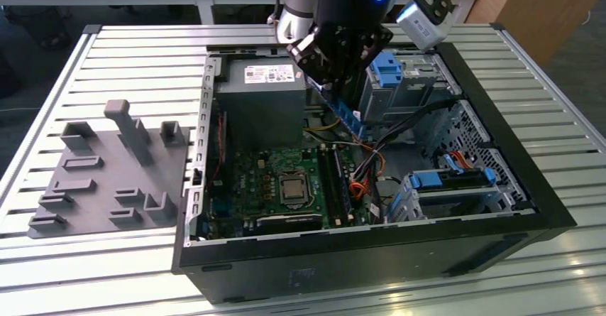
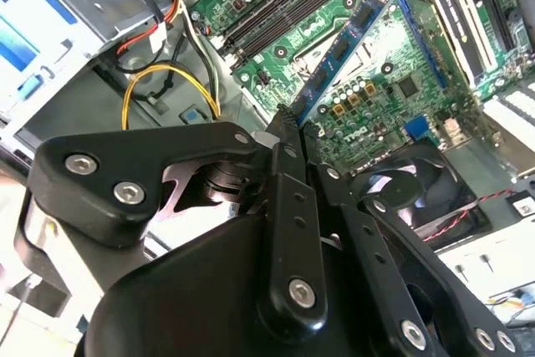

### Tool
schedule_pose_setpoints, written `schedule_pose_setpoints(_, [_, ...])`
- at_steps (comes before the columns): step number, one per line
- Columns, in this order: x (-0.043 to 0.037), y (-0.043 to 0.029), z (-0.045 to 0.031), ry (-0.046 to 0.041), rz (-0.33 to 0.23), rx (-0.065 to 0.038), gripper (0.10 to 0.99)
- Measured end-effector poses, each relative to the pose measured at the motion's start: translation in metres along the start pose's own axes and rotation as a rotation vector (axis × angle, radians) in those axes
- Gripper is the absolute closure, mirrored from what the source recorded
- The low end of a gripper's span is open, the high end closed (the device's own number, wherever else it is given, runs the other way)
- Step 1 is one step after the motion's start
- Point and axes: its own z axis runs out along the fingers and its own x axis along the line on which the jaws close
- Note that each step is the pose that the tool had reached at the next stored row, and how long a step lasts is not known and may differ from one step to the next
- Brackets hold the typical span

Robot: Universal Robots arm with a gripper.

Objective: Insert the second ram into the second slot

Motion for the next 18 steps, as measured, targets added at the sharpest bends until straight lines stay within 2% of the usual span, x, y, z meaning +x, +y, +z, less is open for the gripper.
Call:
schedule_pose_setpoints(13, [0.0000,-0.0001,0.0009,-0.0026,0.069,0.000,0.949])
schedule_pose_setpoints(18, [0.0000,-0.0001,0.0014,-0.0030,0.078,0.000,0.949])
